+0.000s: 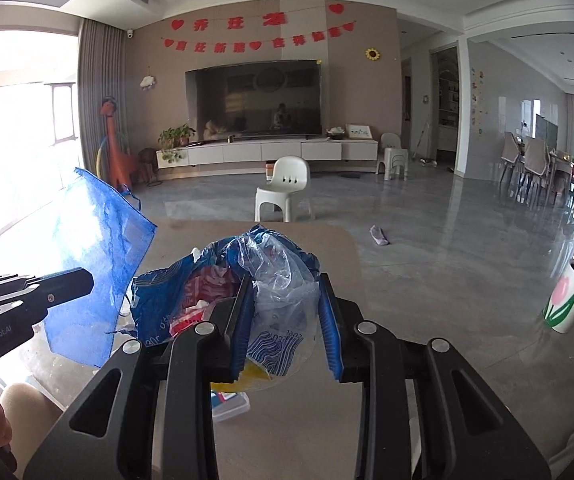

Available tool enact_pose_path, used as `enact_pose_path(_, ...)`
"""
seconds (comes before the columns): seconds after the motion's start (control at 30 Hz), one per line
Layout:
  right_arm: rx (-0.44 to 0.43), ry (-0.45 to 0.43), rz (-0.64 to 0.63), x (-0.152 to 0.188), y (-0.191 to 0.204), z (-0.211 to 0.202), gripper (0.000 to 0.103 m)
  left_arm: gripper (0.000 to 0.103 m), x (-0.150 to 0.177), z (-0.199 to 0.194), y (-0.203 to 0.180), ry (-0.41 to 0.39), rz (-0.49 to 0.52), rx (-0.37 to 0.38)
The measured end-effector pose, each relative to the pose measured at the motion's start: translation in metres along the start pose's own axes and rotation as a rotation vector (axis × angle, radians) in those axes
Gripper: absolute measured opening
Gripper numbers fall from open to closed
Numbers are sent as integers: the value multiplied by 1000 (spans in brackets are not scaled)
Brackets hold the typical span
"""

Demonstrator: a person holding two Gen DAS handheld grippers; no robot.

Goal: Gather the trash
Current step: 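Carry the blue mesh bag and plastic bags over the white trash bin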

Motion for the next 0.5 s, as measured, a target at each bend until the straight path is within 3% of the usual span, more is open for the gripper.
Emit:
enact_pose_path(0.23,101,-7,35,16,-50,-28,33,1,7,18,-54,24,39,99)
enact_pose_path(0.5,268,9,100,53,-124,-54,33,1,19,49,-155,63,167,223)
Point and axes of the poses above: each gripper's, at about its wrist camera, not at the fingertips, and z roughly the way its jaws point, y to its left, x to its underside, the point moved 6 cm from there along z, roughly the way its jaws point, and after that the axes turned 9 degrees about -x, right-handed, at the moved point
